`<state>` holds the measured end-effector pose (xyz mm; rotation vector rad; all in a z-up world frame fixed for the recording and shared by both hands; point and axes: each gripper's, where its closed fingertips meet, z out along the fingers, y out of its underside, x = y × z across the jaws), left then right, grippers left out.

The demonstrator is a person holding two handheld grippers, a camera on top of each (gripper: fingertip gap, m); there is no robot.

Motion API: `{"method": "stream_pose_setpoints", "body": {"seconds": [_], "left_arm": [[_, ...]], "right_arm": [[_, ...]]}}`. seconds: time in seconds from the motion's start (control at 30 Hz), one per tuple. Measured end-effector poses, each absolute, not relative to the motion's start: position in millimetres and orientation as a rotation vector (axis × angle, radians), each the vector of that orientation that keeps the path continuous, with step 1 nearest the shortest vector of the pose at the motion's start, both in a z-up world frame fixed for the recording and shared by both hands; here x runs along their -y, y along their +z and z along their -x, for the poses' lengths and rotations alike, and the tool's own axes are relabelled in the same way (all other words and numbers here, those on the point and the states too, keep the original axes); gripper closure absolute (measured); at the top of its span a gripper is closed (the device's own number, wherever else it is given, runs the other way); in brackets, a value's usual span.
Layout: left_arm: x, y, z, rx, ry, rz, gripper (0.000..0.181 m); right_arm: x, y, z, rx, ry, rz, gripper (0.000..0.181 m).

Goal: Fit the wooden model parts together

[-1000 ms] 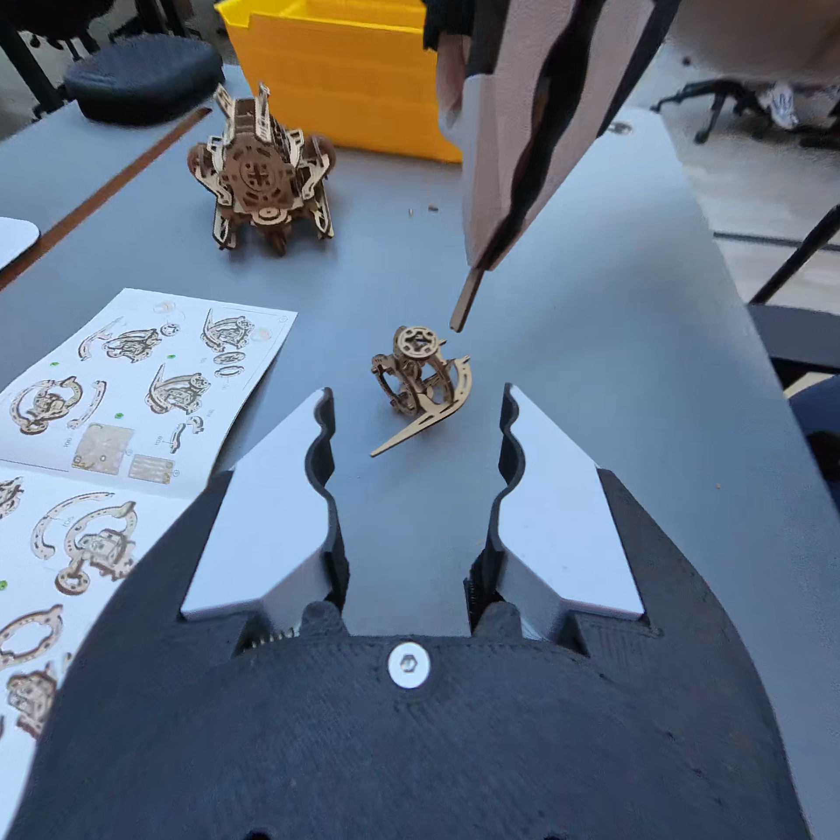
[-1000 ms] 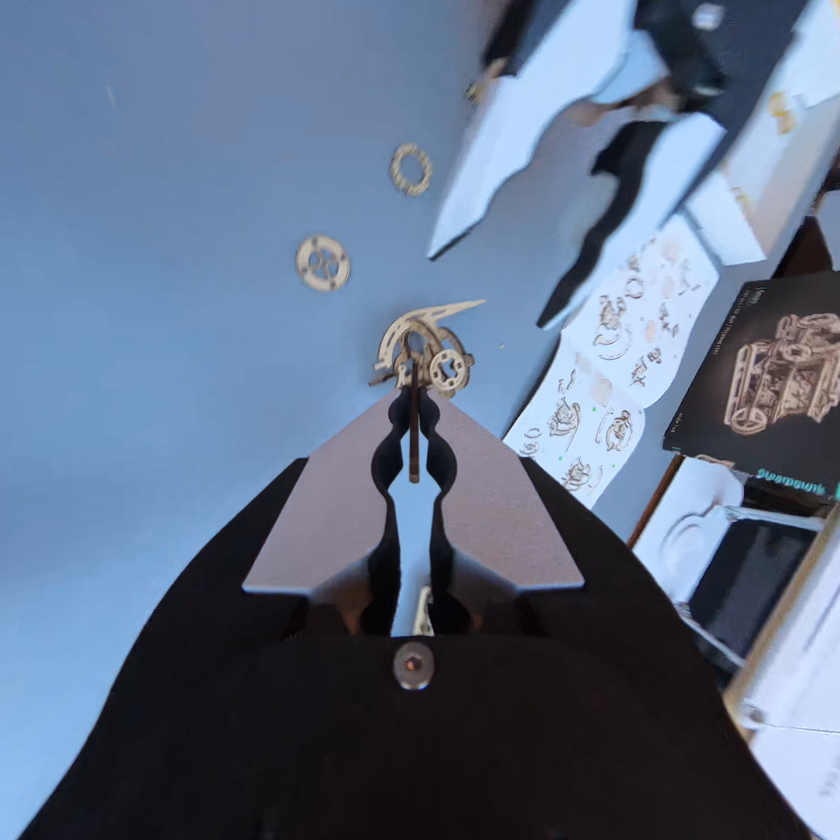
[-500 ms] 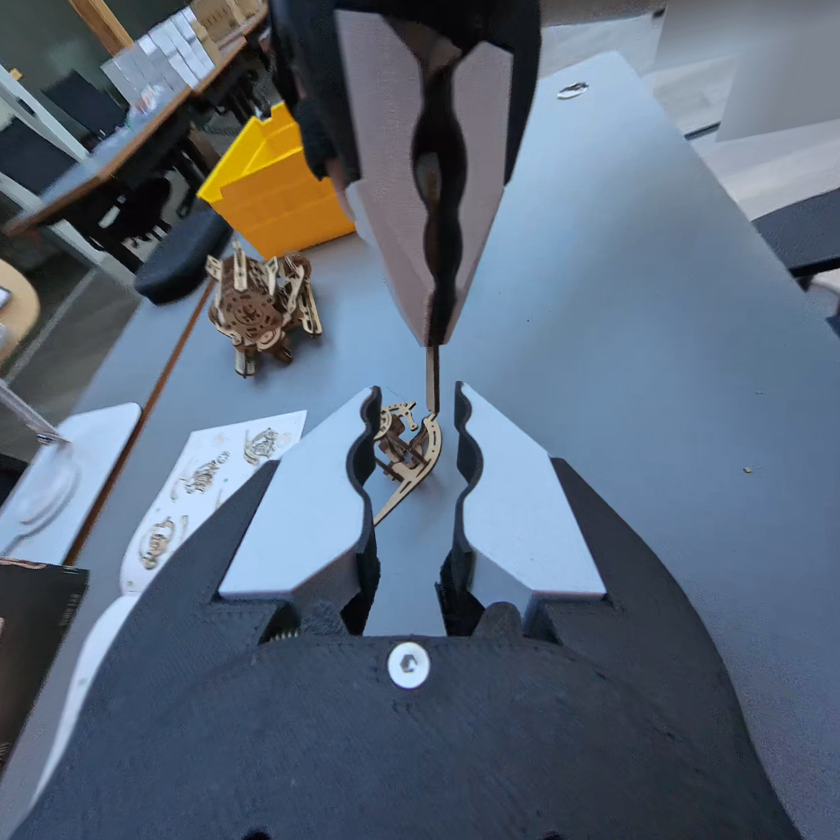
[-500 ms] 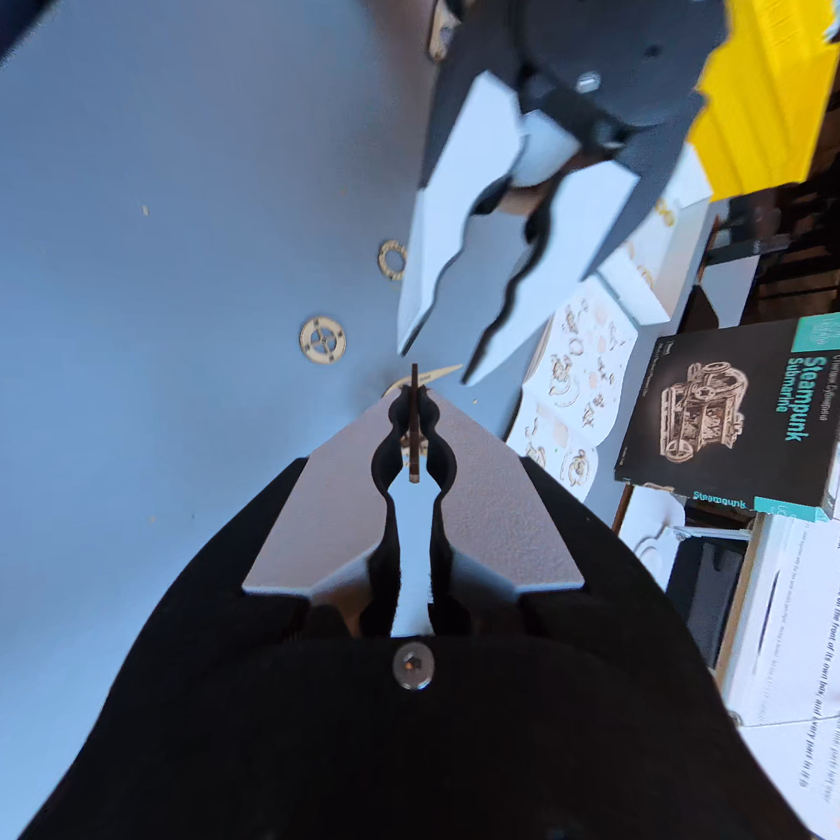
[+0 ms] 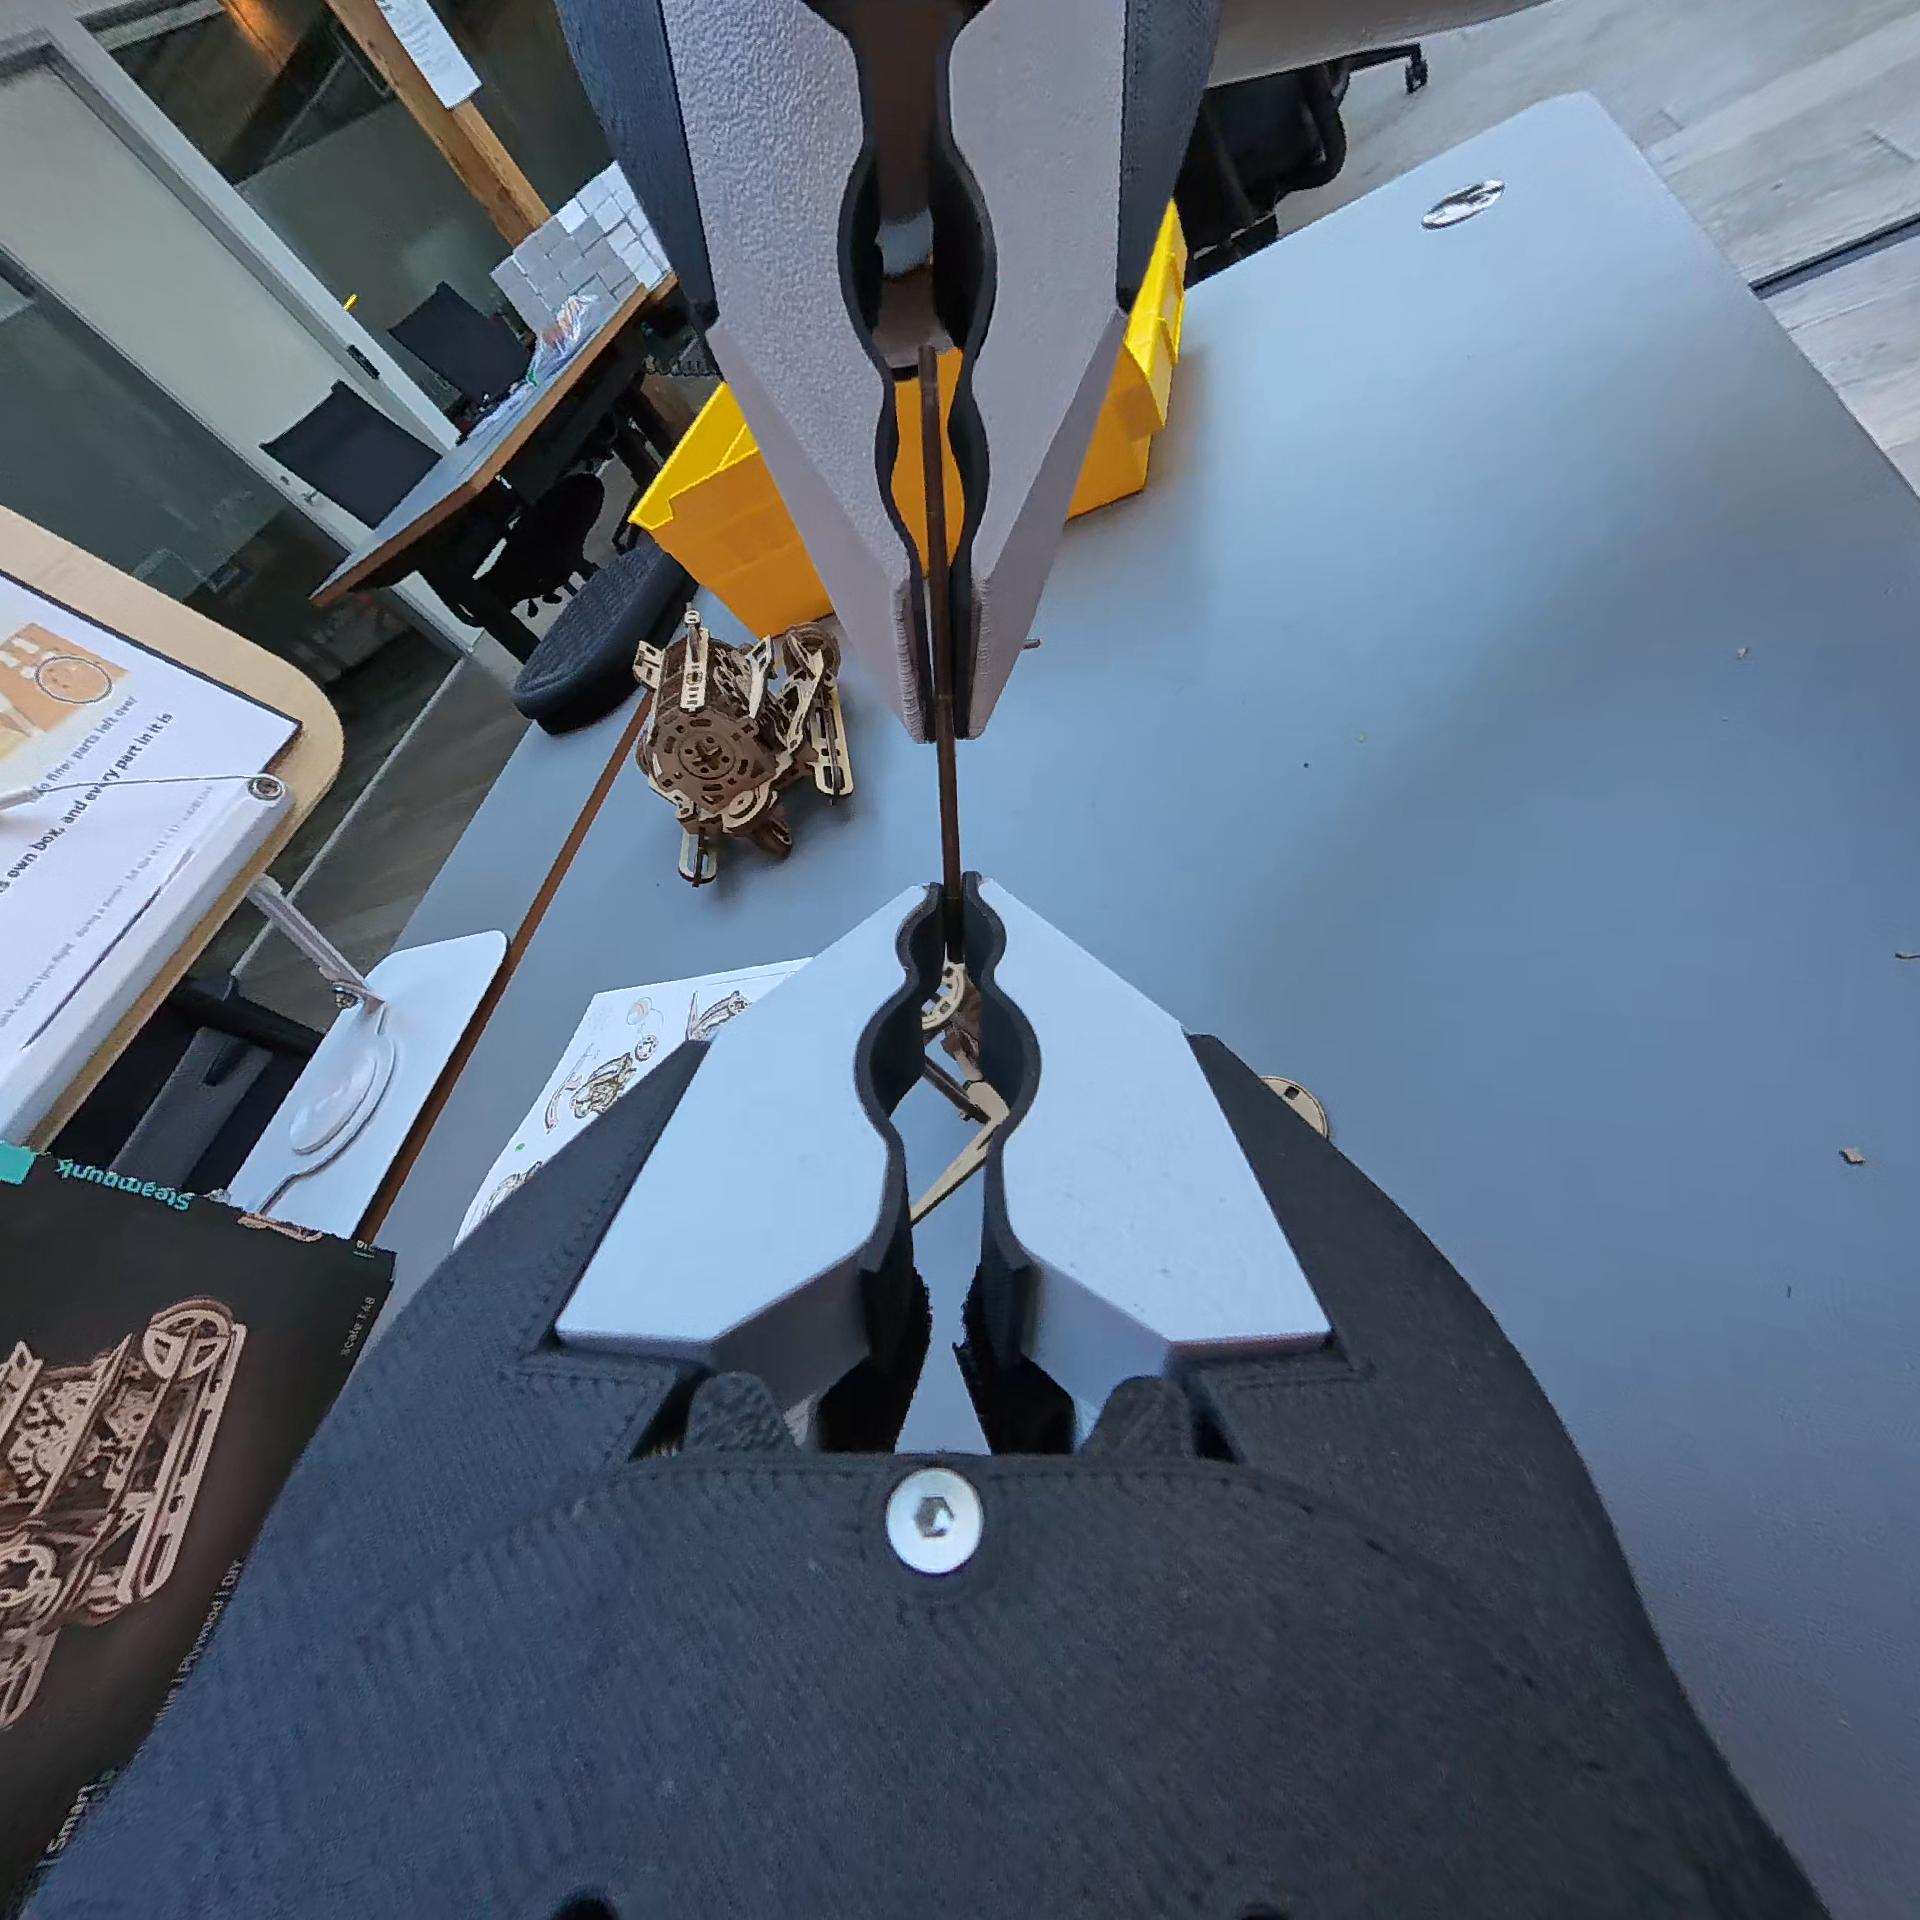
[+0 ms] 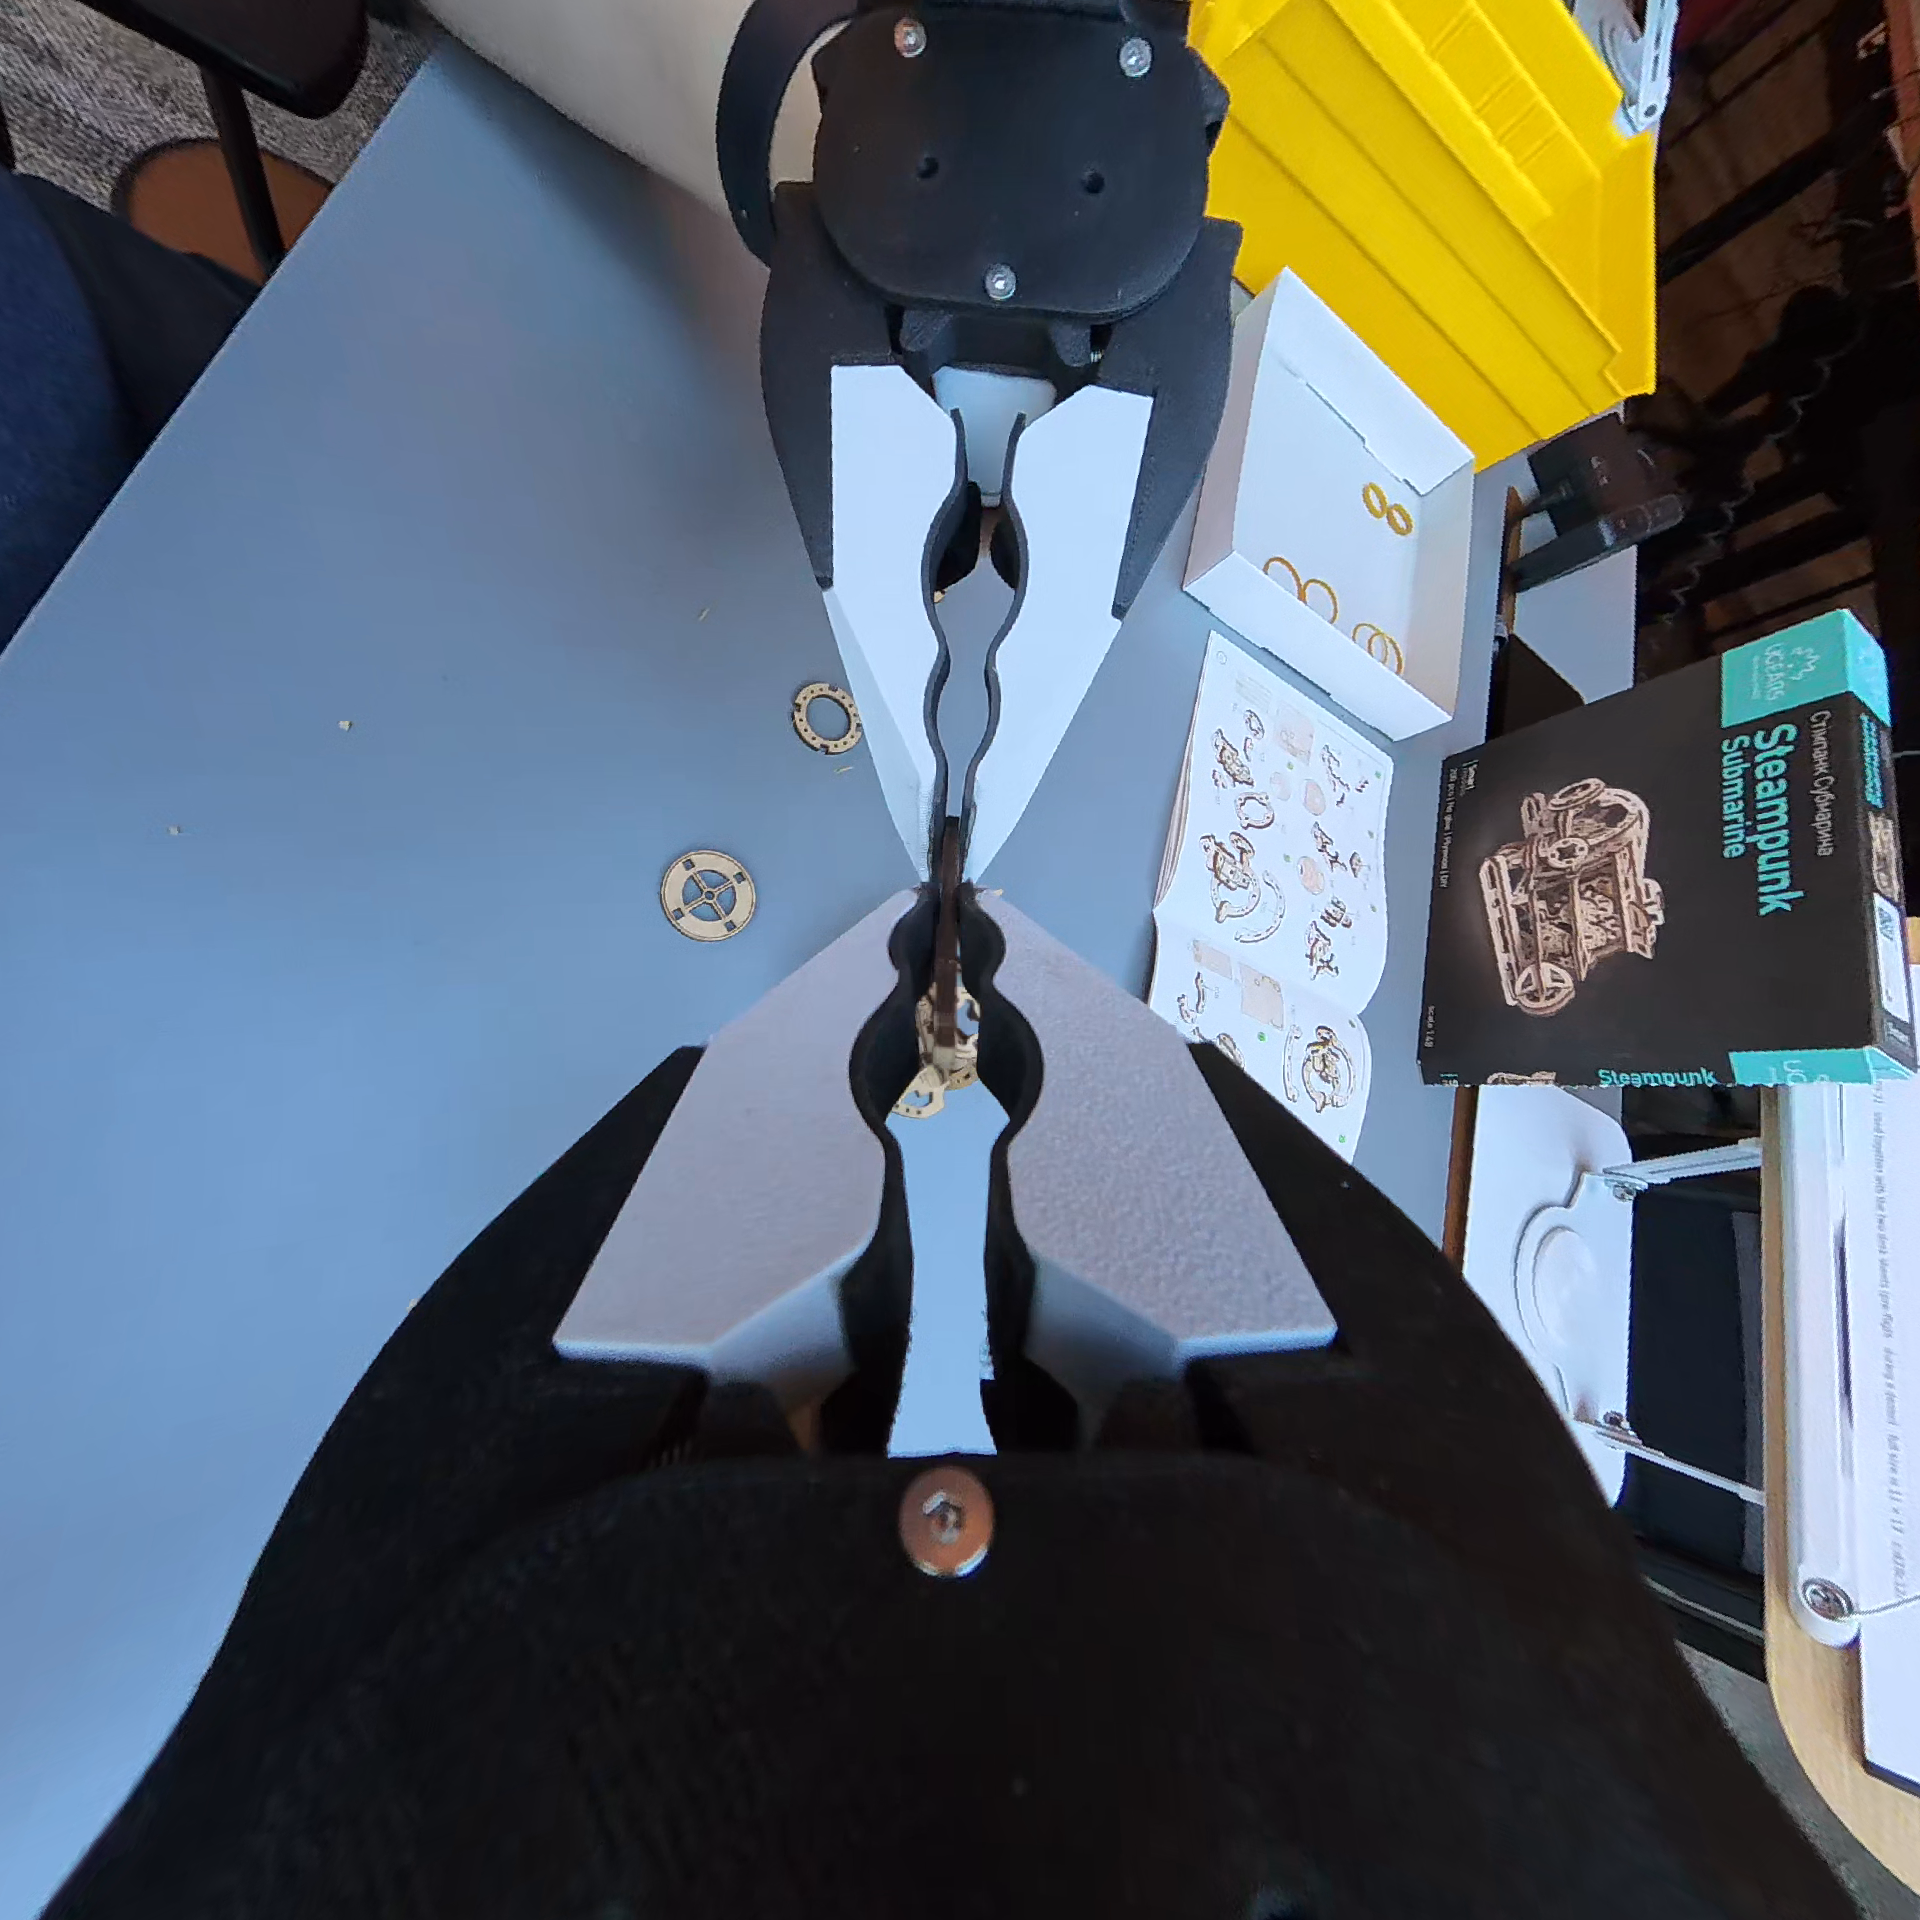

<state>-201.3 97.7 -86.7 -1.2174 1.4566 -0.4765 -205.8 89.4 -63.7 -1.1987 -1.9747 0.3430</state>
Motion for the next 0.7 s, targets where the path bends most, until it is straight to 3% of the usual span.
{"method": "stream_pose_setpoints", "body": {"seconds": [0.2,0.27,0.47,0.53,0.7], "left_arm": [[-96,-89,203,-1.434,-0.544,1.207,0.178],[-107,-98,208,-1.432,-0.542,1.234,0.154],[-129,-131,211,-1.544,-0.708,1.368,0.108],[-136,-140,208,-1.592,-0.689,1.392,0.1],[-141,-153,198,-1.67,-0.73,1.388,0.1]], "right_arm": [[-90,-67,203,2.008,0.369,1.225,0.181],[-97,-73,194,2.084,0.323,1.221,0.181],[-115,-111,180,2.392,0.067,1.137,0.18],[-118,-120,180,2.452,0.031,1.124,0.181],[-123,-132,181,2.516,0.002,1.108,0.181]]}}
